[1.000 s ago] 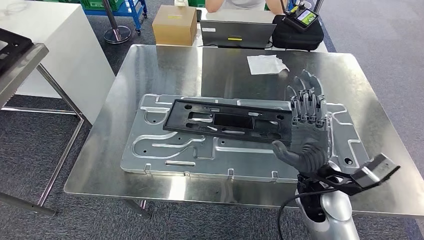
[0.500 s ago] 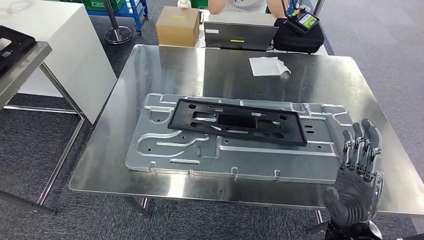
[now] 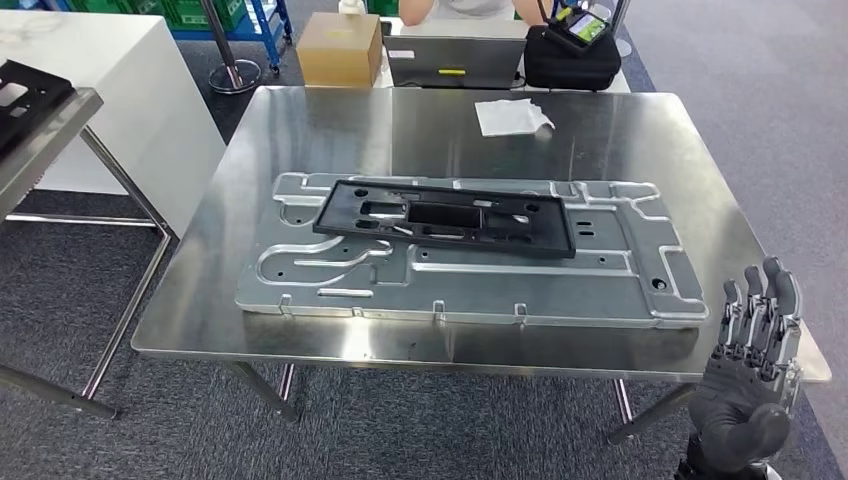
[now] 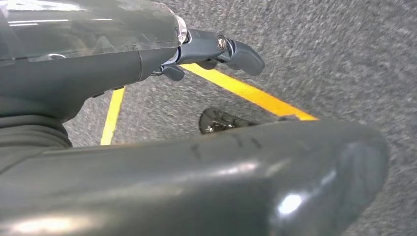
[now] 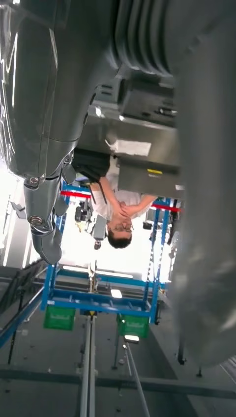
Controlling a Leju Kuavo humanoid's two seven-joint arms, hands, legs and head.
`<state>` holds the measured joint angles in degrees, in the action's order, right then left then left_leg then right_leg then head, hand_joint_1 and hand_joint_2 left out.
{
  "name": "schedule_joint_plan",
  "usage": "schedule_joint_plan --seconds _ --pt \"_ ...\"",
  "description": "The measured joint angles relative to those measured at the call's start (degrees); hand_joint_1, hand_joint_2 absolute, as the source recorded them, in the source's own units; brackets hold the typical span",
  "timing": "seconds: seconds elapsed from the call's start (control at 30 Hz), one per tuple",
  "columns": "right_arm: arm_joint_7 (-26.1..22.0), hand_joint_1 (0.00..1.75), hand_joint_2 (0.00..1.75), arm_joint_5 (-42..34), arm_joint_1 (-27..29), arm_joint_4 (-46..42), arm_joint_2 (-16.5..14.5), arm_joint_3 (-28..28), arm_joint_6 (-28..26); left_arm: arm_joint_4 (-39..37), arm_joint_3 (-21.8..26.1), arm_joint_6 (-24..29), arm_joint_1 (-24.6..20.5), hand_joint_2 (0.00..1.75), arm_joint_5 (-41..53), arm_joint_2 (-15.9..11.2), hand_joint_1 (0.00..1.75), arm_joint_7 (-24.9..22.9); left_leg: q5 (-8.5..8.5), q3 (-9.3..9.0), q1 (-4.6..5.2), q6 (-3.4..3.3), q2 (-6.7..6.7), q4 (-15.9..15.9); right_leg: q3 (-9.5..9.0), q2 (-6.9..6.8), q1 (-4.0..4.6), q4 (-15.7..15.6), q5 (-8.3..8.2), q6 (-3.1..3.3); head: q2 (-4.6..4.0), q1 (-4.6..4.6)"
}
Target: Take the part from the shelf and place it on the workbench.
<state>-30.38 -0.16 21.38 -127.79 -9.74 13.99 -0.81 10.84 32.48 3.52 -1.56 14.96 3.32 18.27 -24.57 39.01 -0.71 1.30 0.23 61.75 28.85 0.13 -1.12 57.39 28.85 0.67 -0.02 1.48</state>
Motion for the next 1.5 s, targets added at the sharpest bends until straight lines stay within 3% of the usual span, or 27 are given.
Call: schedule_joint_plan --seconds 0.07,0.1,0.13,0.17,0.23,0.3,0.37,0.43,0.47,0.5,0.57,0.6,0.63,0.7,0.77,0.83,0.87,0.93,1.0,1.1,1.13,1.17,1.23,1.3,1.37,1.43,1.5 --pt "0.0 0.00 0.00 0.2 0.1 0.0 -0.4 0.4 0.6 0.0 0.2 -0.2 0.0 0.00 -0.1 0.1 0.00 0.1 -6.09 1.61 -0.05 0.37 -0.01 7.0 1.58 -0.07 0.16 0.1 -1.25 0.39 -0.01 0.02" --pt "0.0 0.00 0.00 0.2 0.1 0.1 -0.6 0.7 1.0 0.0 0.3 -0.2 0.0 0.00 -0.1 0.1 0.00 0.1 -7.85 1.96 -0.06 0.51 -0.01 10.3 2.41 -0.09 0.26 0.1 -1.88 0.40 -0.01 0.03" --pt "0.0 0.00 0.00 0.3 0.2 0.1 -0.8 1.0 1.4 0.0 0.4 -0.3 0.0 0.00 -0.2 0.1 0.00 0.2 -8.18 1.54 -0.05 0.55 -0.01 12.2 3.29 -0.12 0.35 0.2 -2.51 0.36 -0.01 0.03" --pt "0.1 0.00 0.00 0.5 0.2 0.2 -1.0 1.3 1.8 0.0 0.5 -0.3 0.0 0.00 -0.3 0.1 0.00 0.3 -7.38 0.19 -0.05 0.49 -0.01 12.2 4.14 -0.13 0.42 0.3 -3.12 0.27 -0.01 0.03" --pt "0.3 0.00 0.00 1.5 0.3 0.2 -1.5 1.9 2.5 0.0 0.9 -0.3 0.0 0.00 -0.5 0.1 0.00 0.3 -4.95 -5.48 0.01 0.07 0.24 6.4 5.64 -0.29 0.50 0.6 -4.19 0.03 -0.01 0.03" --pt "0.8 0.00 0.00 4.3 0.5 0.2 -1.8 2.5 2.7 0.1 1.2 -0.3 -0.3 0.00 -0.6 0.1 0.00 0.3 -5.04 -11.20 0.38 -0.55 1.17 -1.8 6.44 -0.68 0.66 0.9 -5.02 -0.41 0.00 0.01" --pt "1.4 0.00 0.00 9.0 0.8 0.4 -2.1 3.2 2.1 0.2 1.5 -0.3 -0.5 0.00 -0.6 0.1 0.00 0.3 -5.68 -12.95 0.79 -1.36 1.47 -5.4 6.51 -1.29 0.66 0.8 -5.76 -1.15 0.01 -0.01" --pt "1.8 0.00 0.00 13.3 0.9 0.7 -2.5 3.7 1.3 0.2 2.0 -0.2 -0.4 0.00 -0.7 0.3 0.00 0.3 -4.74 -12.31 0.80 -2.27 0.84 -5.7 6.54 -1.69 0.50 0.8 -6.02 -1.95 0.00 -0.01" --pt "1.9 0.00 0.00 14.9 0.9 0.9 -2.7 4.0 0.9 0.2 2.2 -0.2 -0.4 0.00 -0.7 0.4 0.00 0.3 -4.08 -11.85 0.75 -2.70 0.61 -5.9 6.84 -1.56 0.43 1.4 -4.92 -2.24 0.00 -0.02" --pt "2.0 0.00 0.00 15.9 1.0 1.2 -2.8 4.2 0.7 0.2 2.4 -0.2 -0.4 0.00 -0.7 0.5 0.00 0.3 -3.33 -11.21 0.66 -3.10 0.43 -6.1 7.42 -1.29 0.39 3.2 -2.70 -2.46 -0.01 -0.02" --pt "2.1 0.00 0.00 17.9 1.2 1.9 -3.0 4.7 0.4 0.2 2.7 0.0 -0.2 0.00 -0.9 0.6 0.00 0.3 -1.95 -9.62 0.68 -3.59 0.01 -6.0 9.08 -0.75 0.31 9.5 3.49 -2.67 -0.01 -0.02" --pt "2.1 0.00 0.00 19.0 1.3 2.5 -3.1 4.9 0.3 0.2 2.8 0.0 -0.1 0.00 -0.9 0.6 0.00 0.3 -1.30 -8.75 0.76 -3.65 -0.25 -6.0 9.68 -0.66 0.31 13.0 5.63 -2.74 -0.01 -0.01" --pt "2.1 0.00 0.00 20.0 1.5 3.2 -3.0 5.0 0.1 0.2 3.0 0.1 0.0 0.00 -1.0 0.7 0.00 0.3 -0.68 -7.86 0.82 -3.62 -0.60 -5.8 9.65 -0.62 0.32 15.3 6.31 -2.76 -0.01 -0.01" --pt "2.1 0.00 0.00 21.3 2.0 5.0 -3.0 5.3 -0.2 0.2 3.5 0.4 0.1 0.00 -1.1 0.9 0.00 0.4 0.38 -6.04 0.90 -3.48 -1.47 -5.3 6.92 -0.32 0.35 14.3 4.13 -2.55 -0.01 -0.01" --pt "2.0 0.00 0.00 21.4 2.6 6.8 -2.7 5.5 -0.3 0.2 4.0 0.8 0.2 0.00 -1.2 1.2 0.00 0.5 1.27 -4.54 0.99 -3.17 -2.46 -4.8 1.25 1.39 0.45 7.0 1.78 -1.83 -0.01 -0.02" --pt "2.1 0.00 0.00 21.6 2.9 9.0 -2.2 5.4 -0.6 0.3 4.4 1.2 0.1 0.00 -1.3 1.4 0.00 0.7 2.23 -3.69 1.04 -2.64 -3.40 -4.6 -3.08 3.20 0.61 0.1 1.98 -1.30 0.00 0.00" --pt "2.2 0.00 0.00 22.2 2.9 10.5 -1.9 5.3 -1.1 0.3 4.6 1.5 0.1 0.00 -1.4 1.6 0.00 0.8 2.78 -3.44 0.98 -2.28 -3.85 -4.6 -3.89 3.43 0.75 -1.5 2.34 -1.14 0.00 0.01" --pt "3.0 0.00 0.00 24.4 2.1 14.7 -1.5 4.2 -3.7 0.3 5.3 2.2 0.4 0.00 -1.6 1.7 0.00 0.9 3.73 -3.10 0.76 -1.55 -4.65 -4.9 -3.62 2.44 0.80 -2.1 1.58 -0.75 -0.01 0.02" --pt "4.0 0.00 0.00 26.2 0.5 19.8 -0.8 2.2 -7.3 0.3 5.9 2.7 0.5 0.00 -1.7 1.8 0.00 1.1 1.68 -2.06 0.69 -0.89 -3.75 -3.2 -2.84 1.18 0.53 -2.6 0.33 -0.03 -0.01 0.03" --pt "5.4 0.00 0.00 26.0 -1.2 26.8 0.7 -1.1 -11.5 0.3 6.6 3.0 0.6 0.00 -1.6 2.0 0.00 1.2 -6.37 0.81 0.22 0.13 -1.34 6.8 -0.90 -1.04 0.47 -2.6 -1.21 0.49 -0.01 0.05" --pt "5.9 0.00 0.00 25.4 -1.7 28.8 1.3 -2.0 -12.5 0.3 6.8 3.0 0.6 0.00 -1.6 2.1 0.00 1.2 -7.43 1.30 0.02 0.47 -1.04 10.2 -0.12 -1.81 0.49 -2.4 -1.65 0.36 -0.01 0.05" --pt "6.1 0.00 0.00 24.7 -2.1 30.5 1.9 -2.8 -13.2 0.3 7.0 3.1 0.6 0.00 -1.5 2.1 0.00 1.1 -6.94 1.07 -0.16 0.76 -0.85 12.0 0.73 -2.58 0.48 -2.1 -2.07 0.21 -0.01 0.05" --pt "6.3 0.00 0.00 23.9 -2.8 33.3 3.2 -4.0 -14.1 0.3 7.2 3.2 0.7 0.00 -1.4 2.1 0.00 1.1 -3.60 -2.34 -0.49 1.11 -0.19 9.8 2.46 -4.03 0.38 -1.3 -2.75 -0.23 -0.01 0.05" --pt "6.3 0.00 0.00 23.7 -3.3 35.0 4.1 -4.7 -14.5 0.3 7.4 3.3 0.6 0.00 -1.3 2.1 0.00 1.1 -2.99 -8.71 -0.39 0.94 1.67 1.7 3.74 -5.24 0.37 -0.3 -3.21 -0.78 -0.01 0.05" --pt "6.4 0.00 0.00 23.3 -3.6 36.0 4.9 -5.3 -14.9 0.4 7.5 3.5 0.6 0.00 -1.2 2.1 0.00 1.1 -4.64 -12.46 0.14 0.01 2.93 -4.3 4.22 -6.30 0.41 0.2 -3.75 -1.50 -0.01 0.04" --pt "6.5 0.00 0.00 22.5 -3.8 37.0 5.6 -5.9 -15.2 0.5 7.8 3.8 0.9 0.00 -1.1 2.1 0.00 1.0 -4.57 -12.29 0.41 -1.29 2.40 -5.6 4.37 -7.13 0.30 0.3 -4.27 -2.32 -0.01 0.02" --pt "6.5 0.00 0.00 21.9 -3.9 37.8 6.3 -6.5 -15.6 0.5 8.1 4.0 1.2 0.00 -1.0 2.2 0.00 1.0 -3.42 -11.26 0.33 -2.54 1.67 -5.9 5.01 -5.21 0.03 1.7 -2.34 -3.01 -0.01 0.03"
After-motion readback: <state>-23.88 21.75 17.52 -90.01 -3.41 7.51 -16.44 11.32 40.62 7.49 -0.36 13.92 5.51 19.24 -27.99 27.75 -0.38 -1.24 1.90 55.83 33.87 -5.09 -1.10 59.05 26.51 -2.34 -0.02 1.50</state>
